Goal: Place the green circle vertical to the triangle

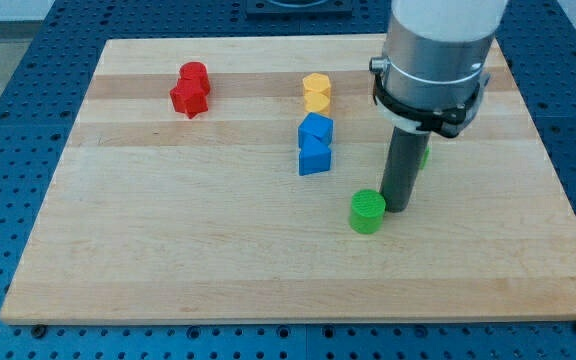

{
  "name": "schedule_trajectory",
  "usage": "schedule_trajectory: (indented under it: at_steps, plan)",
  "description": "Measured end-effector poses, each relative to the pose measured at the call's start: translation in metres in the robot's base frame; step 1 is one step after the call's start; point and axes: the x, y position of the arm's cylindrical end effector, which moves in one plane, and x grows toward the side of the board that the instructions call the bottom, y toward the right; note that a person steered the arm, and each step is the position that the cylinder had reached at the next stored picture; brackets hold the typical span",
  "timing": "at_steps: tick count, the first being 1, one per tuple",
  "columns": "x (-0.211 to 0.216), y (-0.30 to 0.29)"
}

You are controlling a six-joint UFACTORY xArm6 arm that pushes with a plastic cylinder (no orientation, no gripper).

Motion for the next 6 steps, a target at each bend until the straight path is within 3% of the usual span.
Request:
schedule_trajectory:
  at_steps: [3,6]
  plan:
    - [0.03,-0.017]
    - [0.034,-0.085]
